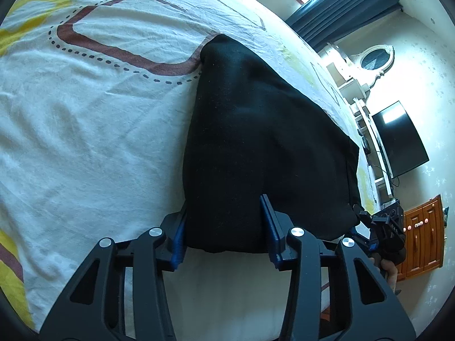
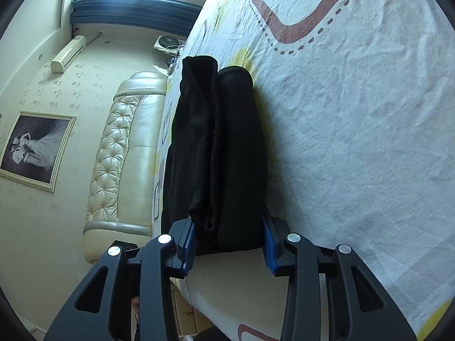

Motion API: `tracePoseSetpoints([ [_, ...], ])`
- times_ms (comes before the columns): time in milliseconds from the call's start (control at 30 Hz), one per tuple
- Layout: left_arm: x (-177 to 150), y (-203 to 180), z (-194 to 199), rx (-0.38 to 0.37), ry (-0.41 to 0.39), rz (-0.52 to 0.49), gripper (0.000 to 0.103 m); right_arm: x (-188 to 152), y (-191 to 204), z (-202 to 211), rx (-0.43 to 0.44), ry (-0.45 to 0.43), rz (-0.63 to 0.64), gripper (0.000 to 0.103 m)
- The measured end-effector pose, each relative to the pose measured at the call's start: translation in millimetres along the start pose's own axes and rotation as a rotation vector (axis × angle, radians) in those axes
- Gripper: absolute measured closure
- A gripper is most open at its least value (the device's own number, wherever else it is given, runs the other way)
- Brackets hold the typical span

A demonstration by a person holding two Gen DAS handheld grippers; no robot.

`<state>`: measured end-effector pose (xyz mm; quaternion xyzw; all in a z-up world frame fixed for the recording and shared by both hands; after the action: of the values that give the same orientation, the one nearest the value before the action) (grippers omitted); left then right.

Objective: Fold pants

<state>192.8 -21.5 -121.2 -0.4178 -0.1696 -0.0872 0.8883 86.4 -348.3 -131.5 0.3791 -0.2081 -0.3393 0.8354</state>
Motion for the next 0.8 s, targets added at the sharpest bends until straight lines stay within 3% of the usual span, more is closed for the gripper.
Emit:
tracePoseSetpoints([
  [300,0,-2,5,-0.001,-0.001,0.038,0.066,-4,4,7,0.001,0.008,0.005,0.065],
  [800,-16,-4,14,0.006,0.032,0.035,0.066,-29,-2,20,-0.027,0.048,0.021,0.066],
])
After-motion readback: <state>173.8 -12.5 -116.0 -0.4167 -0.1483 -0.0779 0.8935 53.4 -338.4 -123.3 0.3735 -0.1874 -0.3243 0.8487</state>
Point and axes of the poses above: each gripper's, at about its wrist camera, not at the fingertips, and z roughly against the way its jaws point, y to its left, x to its top, the point moved 5 cm from there along -z, roughly the way its jaws point, and after that the axes turned 13 degrees about -x, right-handed, at the moved point
